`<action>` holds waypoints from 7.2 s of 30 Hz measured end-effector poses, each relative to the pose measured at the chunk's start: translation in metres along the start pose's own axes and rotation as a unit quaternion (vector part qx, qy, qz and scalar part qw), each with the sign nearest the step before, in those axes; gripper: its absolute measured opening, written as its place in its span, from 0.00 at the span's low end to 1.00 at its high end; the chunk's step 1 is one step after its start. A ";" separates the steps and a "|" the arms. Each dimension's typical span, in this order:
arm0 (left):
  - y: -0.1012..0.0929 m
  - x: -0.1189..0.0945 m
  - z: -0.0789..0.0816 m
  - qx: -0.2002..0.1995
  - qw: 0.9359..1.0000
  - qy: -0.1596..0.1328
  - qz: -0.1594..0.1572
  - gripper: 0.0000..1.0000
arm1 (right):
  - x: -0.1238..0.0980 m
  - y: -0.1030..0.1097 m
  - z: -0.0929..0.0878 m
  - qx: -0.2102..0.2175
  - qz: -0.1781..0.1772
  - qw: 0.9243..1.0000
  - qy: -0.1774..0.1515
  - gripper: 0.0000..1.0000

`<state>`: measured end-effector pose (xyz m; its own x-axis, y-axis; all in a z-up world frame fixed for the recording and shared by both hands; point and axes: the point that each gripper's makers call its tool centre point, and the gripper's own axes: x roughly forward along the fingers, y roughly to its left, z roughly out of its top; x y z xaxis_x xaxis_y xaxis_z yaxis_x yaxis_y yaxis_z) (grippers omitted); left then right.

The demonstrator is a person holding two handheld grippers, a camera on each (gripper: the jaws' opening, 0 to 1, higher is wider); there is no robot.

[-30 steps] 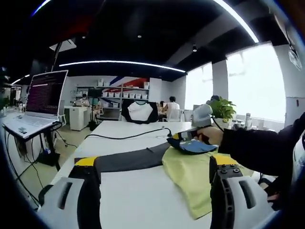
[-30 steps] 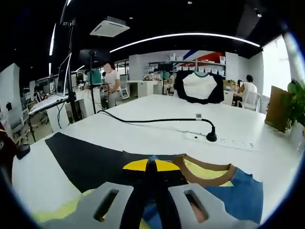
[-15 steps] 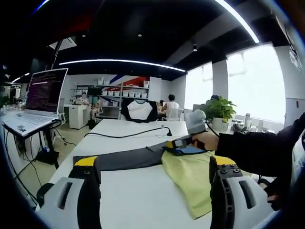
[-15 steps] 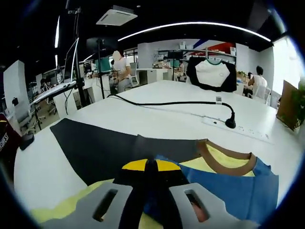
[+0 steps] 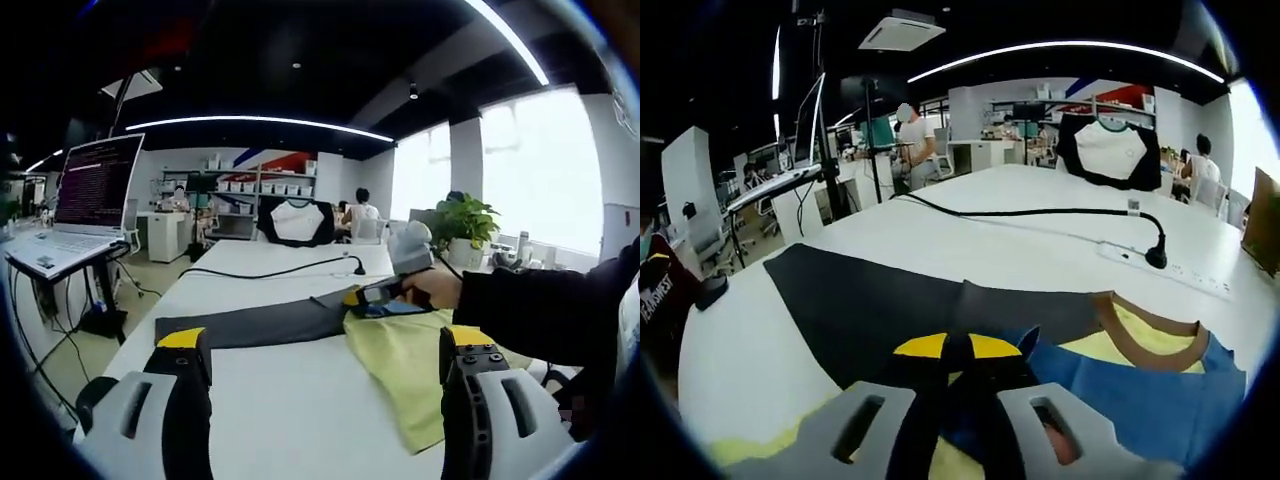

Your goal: Fold the garment on the visible template until the final outline fits inside the template.

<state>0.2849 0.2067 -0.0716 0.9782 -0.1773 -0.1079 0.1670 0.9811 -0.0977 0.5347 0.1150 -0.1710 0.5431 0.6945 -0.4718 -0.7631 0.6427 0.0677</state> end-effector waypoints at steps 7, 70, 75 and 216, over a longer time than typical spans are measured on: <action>-0.002 0.003 -0.002 -0.002 1.000 0.005 -0.006 1.00 | -0.006 0.014 0.023 -0.006 0.024 0.999 -0.038 0.12; -0.046 0.024 0.034 0.039 0.991 -0.105 -0.079 1.00 | -0.369 -0.133 -0.034 -0.054 -0.223 0.954 -0.195 0.40; -0.043 0.026 0.031 0.046 0.992 -0.095 -0.070 1.00 | -0.399 -0.135 -0.045 -0.055 -0.269 0.938 -0.214 0.56; 0.229 0.169 -0.074 0.018 0.974 0.099 0.202 0.20 | -0.471 -0.137 -0.118 -0.002 -0.336 0.911 -0.241 0.94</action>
<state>0.4793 0.3959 -0.1854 0.9230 0.2160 -0.3185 -0.2191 0.9753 0.0263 0.3419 -0.3384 -0.0618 0.9776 0.2074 0.0345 -0.2033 0.9743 -0.0969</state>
